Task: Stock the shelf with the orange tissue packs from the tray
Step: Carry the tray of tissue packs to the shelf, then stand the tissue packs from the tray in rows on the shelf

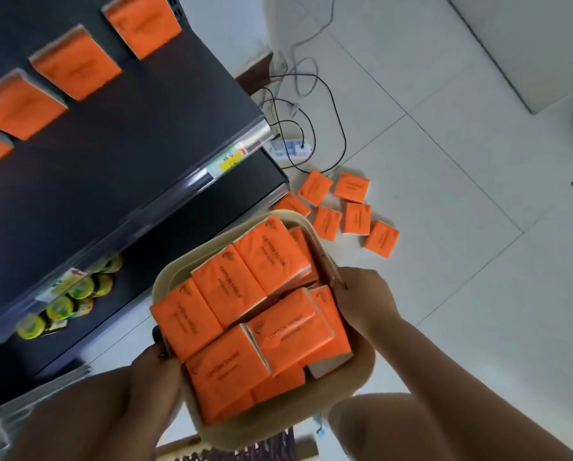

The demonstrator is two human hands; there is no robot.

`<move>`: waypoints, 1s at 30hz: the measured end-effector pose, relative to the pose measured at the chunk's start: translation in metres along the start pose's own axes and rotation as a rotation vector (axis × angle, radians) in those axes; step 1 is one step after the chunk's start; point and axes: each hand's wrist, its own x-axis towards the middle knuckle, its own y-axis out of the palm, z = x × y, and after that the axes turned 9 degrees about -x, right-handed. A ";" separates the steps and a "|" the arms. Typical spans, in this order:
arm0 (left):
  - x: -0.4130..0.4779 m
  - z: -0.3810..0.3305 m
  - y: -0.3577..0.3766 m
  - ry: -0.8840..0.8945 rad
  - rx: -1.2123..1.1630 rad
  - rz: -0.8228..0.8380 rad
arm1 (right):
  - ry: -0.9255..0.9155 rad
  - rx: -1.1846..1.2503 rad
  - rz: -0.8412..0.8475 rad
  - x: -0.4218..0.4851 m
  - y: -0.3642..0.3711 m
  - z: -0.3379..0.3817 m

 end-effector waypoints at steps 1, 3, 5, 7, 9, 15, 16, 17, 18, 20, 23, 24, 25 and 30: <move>0.014 0.010 0.008 -0.037 -0.038 -0.013 | -0.009 -0.007 0.000 0.012 0.011 0.002; 0.035 0.024 0.024 -0.108 -0.104 -0.020 | -0.034 -0.026 -0.007 0.033 0.030 0.005; 0.056 0.034 0.038 -0.147 -0.158 -0.048 | -0.058 -0.028 -0.017 0.055 0.048 0.006; 0.072 0.040 0.048 -0.174 -0.162 -0.031 | -0.065 -0.006 -0.023 0.076 0.066 0.005; 0.088 0.049 0.056 -0.139 -0.087 -0.028 | -0.057 0.028 -0.017 0.096 0.084 0.004; 0.128 0.042 0.081 -0.050 -0.108 -0.094 | -0.051 0.050 0.009 0.153 0.122 0.000; 0.135 0.043 0.085 -0.030 -0.118 -0.093 | -0.053 0.039 0.006 0.163 0.123 0.000; 0.141 0.043 0.089 -0.009 -0.131 -0.083 | -0.053 0.038 0.001 0.171 0.124 0.000; 0.144 0.041 0.093 0.008 -0.136 -0.069 | -0.055 0.045 -0.009 0.178 0.123 0.002; 0.148 0.034 0.101 0.009 -0.181 -0.081 | -0.054 0.050 -0.038 0.188 0.120 0.004; 0.150 0.032 0.112 0.021 -0.247 -0.085 | -0.053 0.016 -0.080 0.201 0.111 0.002; 0.150 0.031 0.116 0.022 -0.268 -0.079 | -0.050 -0.005 -0.093 0.203 0.108 0.001; 0.151 0.033 0.119 0.030 -0.279 -0.081 | -0.044 -0.025 -0.099 0.205 0.106 0.000; 0.156 0.032 0.131 0.101 -0.292 -0.130 | -0.003 -0.151 -0.097 0.205 0.097 -0.005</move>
